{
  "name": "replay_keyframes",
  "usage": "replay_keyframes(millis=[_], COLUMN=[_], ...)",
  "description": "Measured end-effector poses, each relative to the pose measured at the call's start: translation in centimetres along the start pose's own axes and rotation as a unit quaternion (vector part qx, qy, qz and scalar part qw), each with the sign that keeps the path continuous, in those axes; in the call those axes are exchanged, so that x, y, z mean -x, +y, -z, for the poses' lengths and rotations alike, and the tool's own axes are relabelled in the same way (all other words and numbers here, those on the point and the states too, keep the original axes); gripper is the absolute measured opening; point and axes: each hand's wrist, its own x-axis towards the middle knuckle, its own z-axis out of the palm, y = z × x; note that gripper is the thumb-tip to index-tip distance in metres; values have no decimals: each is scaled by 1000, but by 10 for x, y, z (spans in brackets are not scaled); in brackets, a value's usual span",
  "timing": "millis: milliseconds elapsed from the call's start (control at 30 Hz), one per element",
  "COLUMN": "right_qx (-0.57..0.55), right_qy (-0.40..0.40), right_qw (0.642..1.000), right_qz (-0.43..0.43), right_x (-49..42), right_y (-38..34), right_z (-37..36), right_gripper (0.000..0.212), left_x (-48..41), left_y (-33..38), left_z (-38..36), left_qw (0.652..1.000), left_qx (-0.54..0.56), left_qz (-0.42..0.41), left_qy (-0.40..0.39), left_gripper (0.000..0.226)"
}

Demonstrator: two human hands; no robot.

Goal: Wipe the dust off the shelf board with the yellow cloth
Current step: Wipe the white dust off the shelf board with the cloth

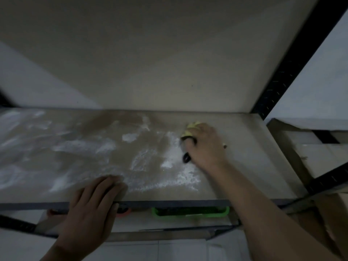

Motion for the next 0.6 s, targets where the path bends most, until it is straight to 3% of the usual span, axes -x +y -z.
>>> replay_keyframes(millis=[67,133,200,267,333,433,600], right_qx=[-111,-151,-18,87,127,116,41], right_qy=[-57,-9,81,52,-3,15,57], right_qw=[990,988,996,984,969,970,990], right_qz=[58,42,-14,-144,-214,-213,-124], right_x=[9,1,-11,-12,3,25,40], right_y=[-31,0,57,114,138,124,35], right_z=[14,35,58,72,67,48,19], right_gripper=[42,40,38,43,41,41,34], left_x=[0,0,1,1,2,2,2], left_y=[-1,-1,-1,1,0,0,-1], left_z=[0,1,0,0,-1,-2,-1], left_qw=[1000,1000,1000,1000,1000,1000,1000], left_qx=[1,1,4,6,9,13,21], left_qz=[-4,-2,0,2,8,11,9], left_qy=[-1,-7,-8,-12,-9,-8,-14], left_gripper=[48,47,47,49,49,49,46])
